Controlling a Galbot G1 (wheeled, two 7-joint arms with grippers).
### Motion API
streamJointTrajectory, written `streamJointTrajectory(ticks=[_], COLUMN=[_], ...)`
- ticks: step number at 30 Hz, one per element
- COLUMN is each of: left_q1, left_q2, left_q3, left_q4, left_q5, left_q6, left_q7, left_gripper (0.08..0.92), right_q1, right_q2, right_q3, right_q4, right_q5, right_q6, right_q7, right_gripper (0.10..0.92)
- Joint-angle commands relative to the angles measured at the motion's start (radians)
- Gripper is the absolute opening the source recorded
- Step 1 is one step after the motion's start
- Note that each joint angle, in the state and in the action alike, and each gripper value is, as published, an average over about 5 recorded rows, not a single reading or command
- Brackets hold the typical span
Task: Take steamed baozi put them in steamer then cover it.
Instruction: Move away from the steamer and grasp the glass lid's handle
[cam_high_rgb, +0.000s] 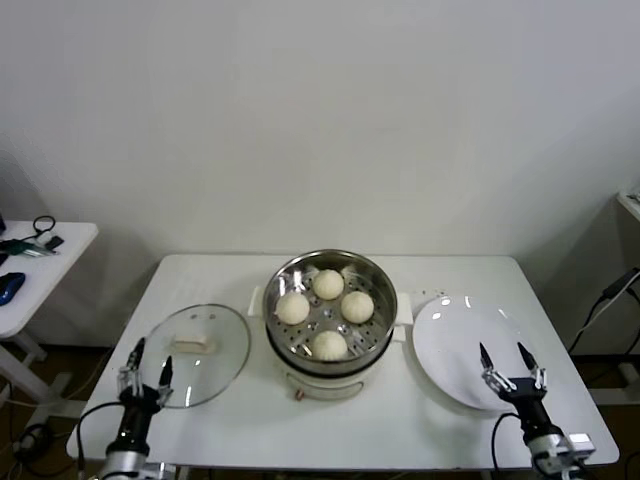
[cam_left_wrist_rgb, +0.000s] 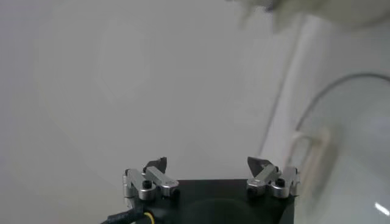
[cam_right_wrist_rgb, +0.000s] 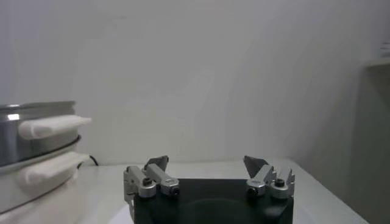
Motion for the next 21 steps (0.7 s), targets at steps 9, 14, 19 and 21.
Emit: streamJointTrajectory(ticks=[9, 14, 19, 21], left_q1=[-0.124, -0.194, -0.270, -0.306], left_q2=[0.037, 0.041, 0.038, 0.039], left_q3=[0.035, 0.048, 0.070, 0.077], left_q4=[0.228, 0.270, 0.313, 0.340], left_q5=[0.345, 0.355, 0.356, 0.358], left_q6=[-0.005, 0.002, 0.024, 0.034], left_q7=[-0.083, -0.053, -0.025, -0.016], left_gripper=[0.823, 0.823, 0.823, 0.823], right_q1=[-0.096, -0.108, -0.121, -0.125], right_q2=[0.068, 0.074, 0.080, 0.083], right_q3=[0.042, 0.048, 0.056, 0.059], right_q4=[0.008, 0.019, 0.033, 0.037], right_q5=[-0.020, -0.022, -0.022, -0.022], right_q6=[0.038, 0.039, 0.042, 0.044], right_q7=[0.010, 0.009, 0.008, 0.008], right_gripper=[0.823, 0.823, 0.823, 0.823])
